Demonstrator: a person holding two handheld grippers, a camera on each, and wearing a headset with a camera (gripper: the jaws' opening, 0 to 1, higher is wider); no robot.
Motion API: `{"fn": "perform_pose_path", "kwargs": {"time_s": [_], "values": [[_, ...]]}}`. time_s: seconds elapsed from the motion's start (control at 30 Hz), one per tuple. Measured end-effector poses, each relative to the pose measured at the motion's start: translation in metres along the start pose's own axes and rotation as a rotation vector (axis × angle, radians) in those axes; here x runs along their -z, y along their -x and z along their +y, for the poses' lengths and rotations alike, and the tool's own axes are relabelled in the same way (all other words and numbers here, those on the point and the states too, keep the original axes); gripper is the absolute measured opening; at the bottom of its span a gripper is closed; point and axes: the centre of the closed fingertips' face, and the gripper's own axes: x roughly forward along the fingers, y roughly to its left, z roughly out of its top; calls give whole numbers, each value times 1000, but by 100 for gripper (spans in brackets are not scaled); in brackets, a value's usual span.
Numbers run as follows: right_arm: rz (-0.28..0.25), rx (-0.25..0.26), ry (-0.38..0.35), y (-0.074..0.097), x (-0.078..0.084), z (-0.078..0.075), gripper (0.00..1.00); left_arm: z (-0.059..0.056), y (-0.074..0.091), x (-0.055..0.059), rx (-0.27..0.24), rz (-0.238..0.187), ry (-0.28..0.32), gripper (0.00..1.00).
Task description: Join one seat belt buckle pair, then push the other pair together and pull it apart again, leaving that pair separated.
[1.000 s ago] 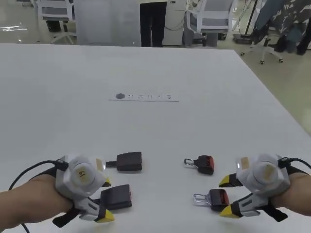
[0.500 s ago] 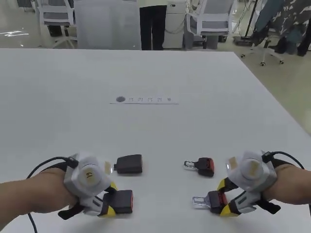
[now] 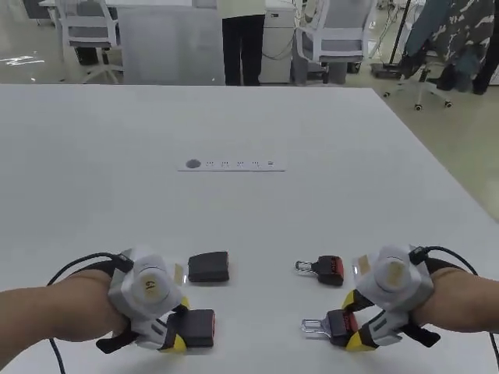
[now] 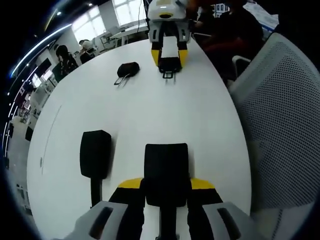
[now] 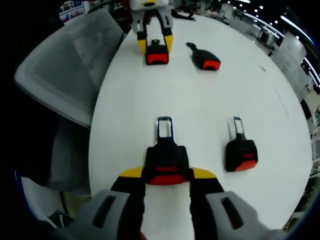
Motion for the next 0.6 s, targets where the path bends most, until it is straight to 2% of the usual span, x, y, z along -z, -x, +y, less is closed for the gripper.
{"fn": "perform_pose_path", "kwargs": {"time_s": [0.2, 0.6], "values": [[-24, -5, 2, -11, -25, 9, 34, -1, -1, -1, 4, 14, -4, 33], [-55, 1, 3, -32, -72, 12, 34, -1, -3, 0, 8, 26, -3, 33]]}}
